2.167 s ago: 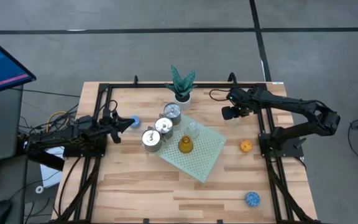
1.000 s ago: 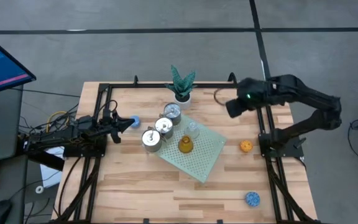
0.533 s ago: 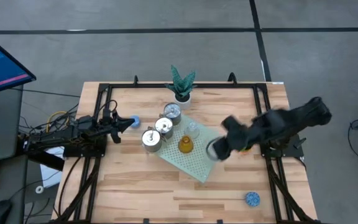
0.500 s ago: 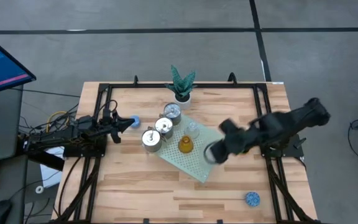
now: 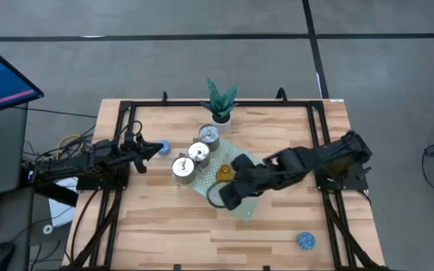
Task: Pick & Place candle stick holders
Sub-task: Put the transparent candle holder on the shelf
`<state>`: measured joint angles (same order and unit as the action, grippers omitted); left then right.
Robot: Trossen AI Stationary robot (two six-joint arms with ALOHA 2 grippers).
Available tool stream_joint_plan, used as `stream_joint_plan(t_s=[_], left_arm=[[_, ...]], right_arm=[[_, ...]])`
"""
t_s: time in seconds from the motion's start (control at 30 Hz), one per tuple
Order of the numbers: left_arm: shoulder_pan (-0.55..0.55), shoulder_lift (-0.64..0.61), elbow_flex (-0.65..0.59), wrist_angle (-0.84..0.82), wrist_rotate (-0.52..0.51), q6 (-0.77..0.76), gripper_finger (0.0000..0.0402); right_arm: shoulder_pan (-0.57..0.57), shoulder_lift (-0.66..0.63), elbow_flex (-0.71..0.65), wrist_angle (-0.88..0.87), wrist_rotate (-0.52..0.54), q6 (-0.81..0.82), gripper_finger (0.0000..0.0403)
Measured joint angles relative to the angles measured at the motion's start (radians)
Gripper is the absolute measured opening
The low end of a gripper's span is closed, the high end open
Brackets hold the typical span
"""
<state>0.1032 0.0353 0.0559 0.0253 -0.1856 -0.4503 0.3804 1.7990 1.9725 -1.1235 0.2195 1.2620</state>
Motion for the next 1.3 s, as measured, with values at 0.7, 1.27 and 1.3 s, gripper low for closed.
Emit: stream_joint_plan(t_s=[0.7, 1.27, 1.3], left_arm=[[0.0, 0.044, 0.0, 0.01, 0.001, 0.0, 0.0011], [0.0, 0.046, 0.0, 0.021, 0.0, 0.0, 0.0011], [0.0, 0.046, 0.0, 0.021, 0.0, 0.0, 0.0011]], right_arm=[[-0.082, 0.17, 0.19, -0.132, -0.105, 0.02, 0.0001], [-0.109, 0.169, 0.166, -0.125, -0.145, 0.014, 0.0001], [-0.109, 0.169, 0.162, -0.115, -0.145, 0.012, 0.0001]])
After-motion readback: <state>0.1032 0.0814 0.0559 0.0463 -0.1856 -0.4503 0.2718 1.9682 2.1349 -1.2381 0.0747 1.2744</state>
